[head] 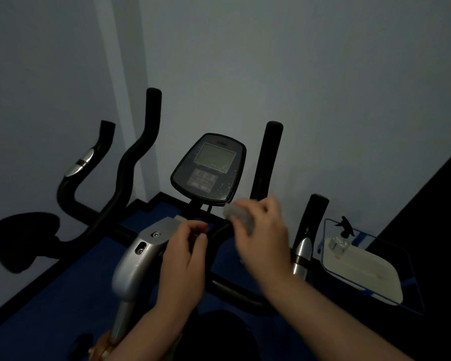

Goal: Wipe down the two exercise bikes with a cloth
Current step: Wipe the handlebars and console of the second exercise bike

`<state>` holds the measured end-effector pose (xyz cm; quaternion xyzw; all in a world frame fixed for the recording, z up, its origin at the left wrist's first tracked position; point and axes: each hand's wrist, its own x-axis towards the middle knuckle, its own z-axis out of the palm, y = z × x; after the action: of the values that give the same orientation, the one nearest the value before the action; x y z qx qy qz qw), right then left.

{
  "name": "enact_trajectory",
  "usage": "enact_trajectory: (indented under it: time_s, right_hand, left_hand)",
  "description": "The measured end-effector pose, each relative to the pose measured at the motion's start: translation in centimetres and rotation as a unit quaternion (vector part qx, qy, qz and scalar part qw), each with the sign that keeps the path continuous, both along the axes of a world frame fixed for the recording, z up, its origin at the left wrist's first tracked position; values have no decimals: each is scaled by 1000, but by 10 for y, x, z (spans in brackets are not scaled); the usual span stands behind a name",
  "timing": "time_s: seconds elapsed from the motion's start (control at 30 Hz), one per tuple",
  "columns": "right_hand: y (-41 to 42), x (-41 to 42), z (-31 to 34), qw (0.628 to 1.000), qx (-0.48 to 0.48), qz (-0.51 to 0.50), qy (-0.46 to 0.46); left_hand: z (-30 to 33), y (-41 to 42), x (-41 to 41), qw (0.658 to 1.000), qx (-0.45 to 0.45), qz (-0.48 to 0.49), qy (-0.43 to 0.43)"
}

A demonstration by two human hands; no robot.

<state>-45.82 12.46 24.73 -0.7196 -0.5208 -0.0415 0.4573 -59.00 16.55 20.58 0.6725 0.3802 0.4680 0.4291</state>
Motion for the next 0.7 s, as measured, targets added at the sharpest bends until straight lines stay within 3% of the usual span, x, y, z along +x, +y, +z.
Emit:
enact_trajectory:
  time_s: [0.13, 0.2, 0.3, 0.4, 0.53, 0.7]
  right_hand:
    - [-7, -3, -4, 990, -50, 129, 19]
    - [8, 30, 22, 995, -25, 93, 37]
    - [32, 73, 68, 994, 93, -35, 43]
    - [41, 72, 59, 997, 30, -56, -39]
    - [20, 72, 36, 987, -67, 53, -135]
    - [40, 94, 89, 980, 27, 35, -193]
  left_hand:
    - [17, 15, 11, 999, 23, -27, 33]
    - [29, 25, 26, 996, 45, -52, 57]
    - [40, 36, 54, 988, 65, -68, 123]
    - [36, 41, 66, 979, 66, -90, 171]
    - [27, 42, 58, 980, 81, -111, 143]
    - [27, 43, 58, 984, 57, -108, 126]
